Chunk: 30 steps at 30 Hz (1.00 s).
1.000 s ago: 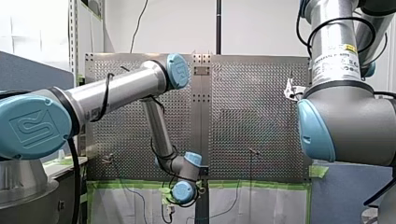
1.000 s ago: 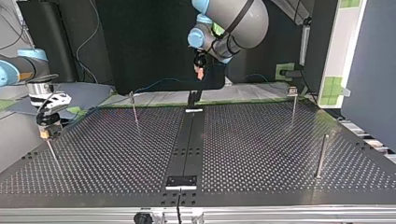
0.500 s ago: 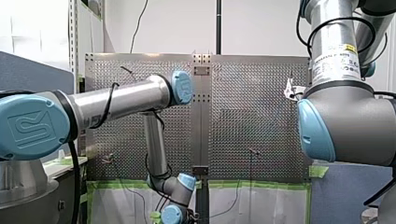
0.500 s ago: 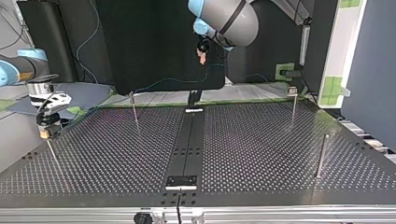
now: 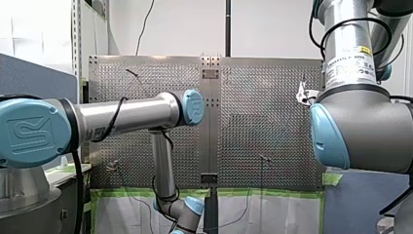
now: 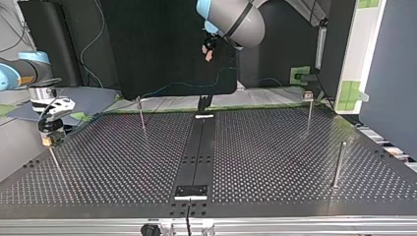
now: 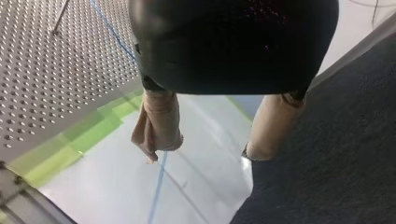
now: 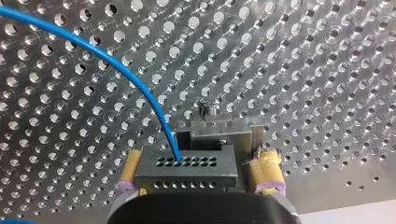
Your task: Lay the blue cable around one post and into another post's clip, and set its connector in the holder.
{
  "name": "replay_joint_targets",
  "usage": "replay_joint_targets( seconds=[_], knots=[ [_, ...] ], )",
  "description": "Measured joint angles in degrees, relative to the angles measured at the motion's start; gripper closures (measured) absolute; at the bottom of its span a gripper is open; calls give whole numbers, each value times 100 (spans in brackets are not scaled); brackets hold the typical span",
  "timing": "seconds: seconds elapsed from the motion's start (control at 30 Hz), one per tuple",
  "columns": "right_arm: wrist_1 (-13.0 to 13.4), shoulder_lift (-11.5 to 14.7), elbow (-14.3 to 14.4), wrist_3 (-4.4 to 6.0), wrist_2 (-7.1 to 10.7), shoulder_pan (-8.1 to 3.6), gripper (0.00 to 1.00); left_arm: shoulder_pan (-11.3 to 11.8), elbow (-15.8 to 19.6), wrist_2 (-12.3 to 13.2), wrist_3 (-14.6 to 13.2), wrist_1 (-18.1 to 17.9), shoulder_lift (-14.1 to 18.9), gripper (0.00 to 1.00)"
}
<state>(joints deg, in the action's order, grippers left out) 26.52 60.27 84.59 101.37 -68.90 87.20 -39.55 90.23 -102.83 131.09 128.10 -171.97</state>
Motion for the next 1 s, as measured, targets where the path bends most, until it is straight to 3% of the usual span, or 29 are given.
replay_joint_targets(
  seconds=[0.33, 0.63, 1.0],
  knots=[
    [0, 0, 0, 0, 0, 0, 0, 60, -248, 368, 482, 10, -483, 1],
    [0, 0, 0, 0, 0, 0, 0, 150, -427, 144, 928, -88, -702, 1],
    [0, 0, 0, 0, 0, 0, 0, 266, -702, 262, 1469, -135, -709, 1]
  ],
)
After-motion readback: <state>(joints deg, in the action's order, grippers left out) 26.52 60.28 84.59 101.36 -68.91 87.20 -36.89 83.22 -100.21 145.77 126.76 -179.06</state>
